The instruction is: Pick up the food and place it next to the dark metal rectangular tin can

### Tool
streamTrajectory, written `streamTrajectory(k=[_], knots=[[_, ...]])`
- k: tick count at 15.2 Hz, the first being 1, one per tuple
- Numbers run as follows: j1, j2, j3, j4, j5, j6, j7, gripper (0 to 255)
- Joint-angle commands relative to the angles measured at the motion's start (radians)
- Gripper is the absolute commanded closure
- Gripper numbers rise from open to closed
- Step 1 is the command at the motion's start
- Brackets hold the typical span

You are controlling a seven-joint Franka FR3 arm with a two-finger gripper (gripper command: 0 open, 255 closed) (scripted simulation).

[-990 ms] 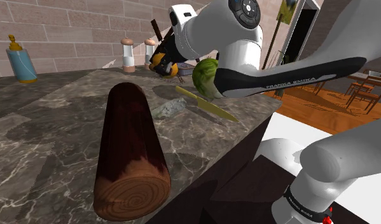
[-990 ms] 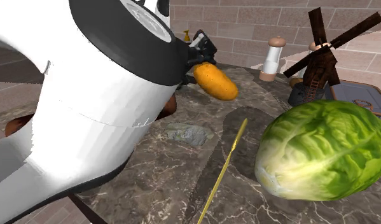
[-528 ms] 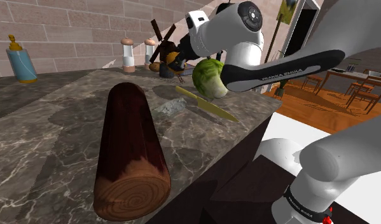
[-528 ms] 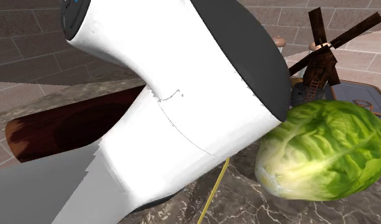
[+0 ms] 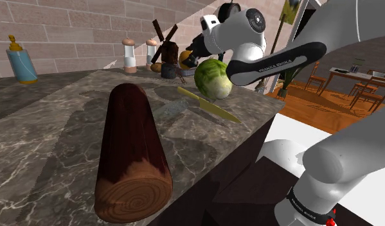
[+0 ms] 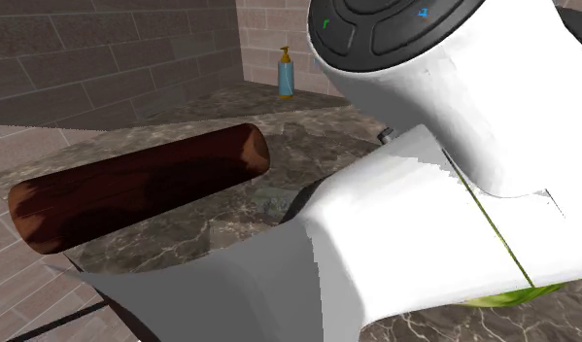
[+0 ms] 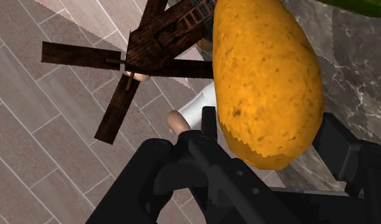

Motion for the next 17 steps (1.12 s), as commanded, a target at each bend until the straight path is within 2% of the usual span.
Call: streamTrajectory(k=[1, 4, 6, 8, 10, 11, 13, 16, 17], knots=[[0.008, 0.043, -0.056, 0.016, 0.002, 0.032, -0.052, 255], [0.076, 0.103, -0.179, 0.044, 0.045, 0.063, -0.159, 255], [0.158, 0.142, -0.290, 0.065, 0.103, 0.079, -0.256, 255], [0.284, 0.178, -0.437, 0.086, 0.198, 0.092, -0.386, 255], [0.474, 0.210, -0.638, 0.110, 0.339, 0.101, -0.555, 255], [0.603, 0.223, -0.770, 0.124, 0.422, 0.103, -0.651, 255], [0.911, 0.243, -1.072, 0.158, 0.646, 0.102, -0.891, 255], [1.512, 0.253, -1.668, 0.239, 0.976, 0.081, -1.243, 255], [1.716, 0.246, -1.877, 0.270, 1.038, 0.071, -1.318, 255]])
